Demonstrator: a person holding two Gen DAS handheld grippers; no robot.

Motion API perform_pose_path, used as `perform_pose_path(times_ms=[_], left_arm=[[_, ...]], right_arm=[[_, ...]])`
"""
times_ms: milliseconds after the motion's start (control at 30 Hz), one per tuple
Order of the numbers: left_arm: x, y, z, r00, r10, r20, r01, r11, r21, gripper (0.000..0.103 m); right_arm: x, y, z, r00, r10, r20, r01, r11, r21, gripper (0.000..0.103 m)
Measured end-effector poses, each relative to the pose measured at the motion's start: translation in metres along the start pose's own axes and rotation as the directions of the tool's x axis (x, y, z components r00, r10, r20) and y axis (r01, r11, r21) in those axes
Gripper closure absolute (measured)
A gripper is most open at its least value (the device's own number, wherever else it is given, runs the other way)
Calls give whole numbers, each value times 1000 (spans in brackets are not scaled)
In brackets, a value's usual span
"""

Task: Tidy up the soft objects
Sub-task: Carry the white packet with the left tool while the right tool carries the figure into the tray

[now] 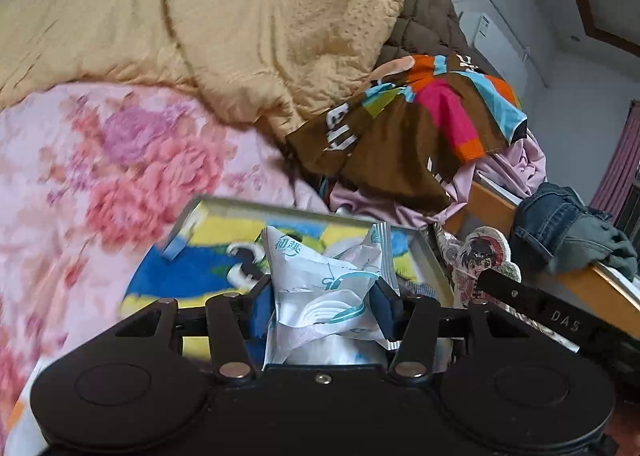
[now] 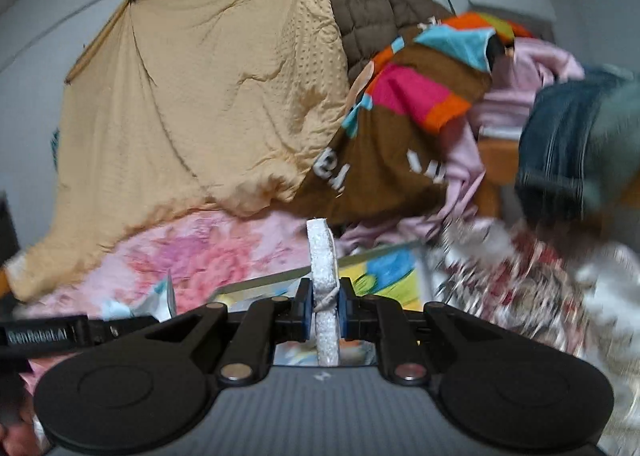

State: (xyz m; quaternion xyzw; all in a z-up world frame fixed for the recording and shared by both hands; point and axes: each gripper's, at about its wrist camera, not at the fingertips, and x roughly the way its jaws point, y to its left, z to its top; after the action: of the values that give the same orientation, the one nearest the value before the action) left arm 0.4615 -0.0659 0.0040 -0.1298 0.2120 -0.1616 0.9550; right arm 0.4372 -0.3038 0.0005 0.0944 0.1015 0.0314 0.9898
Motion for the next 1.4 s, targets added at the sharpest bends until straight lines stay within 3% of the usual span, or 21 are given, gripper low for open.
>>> perform_pose_path(times_ms=[167,333,533,933,1067,1200,1400], left_arm=[[39,-18,14,1000,6,17,-7,1000,17,50],[81,-36,17,999,52,-15,-51,997,63,50],[112,-28,11,996,61,-66,-62,998,-21,50],[132,-14,11,991,91,-96,-101,989,-106,50],[135,-10,8,989,102,-108,-115,986,-117,50],[135,-12,7,989,115,-98,-122,990,-70,47],[131,-3,10,988,121,-99,-131,986,-102,37]], right_arm=[[22,0,-2,998,-60,29,63,994,-88,89],[43,2,-14,996,-87,-23,84,987,-134,89],[56,1,-23,991,-92,-93,79,988,-136,89],[63,-2,-28,989,-49,-142,35,995,-98,87],[64,2,-30,988,-19,-150,5,996,-94,80],[63,6,-30,990,1,-144,-14,996,-92,61],[63,7,-31,987,22,-158,-33,997,-68,50]])
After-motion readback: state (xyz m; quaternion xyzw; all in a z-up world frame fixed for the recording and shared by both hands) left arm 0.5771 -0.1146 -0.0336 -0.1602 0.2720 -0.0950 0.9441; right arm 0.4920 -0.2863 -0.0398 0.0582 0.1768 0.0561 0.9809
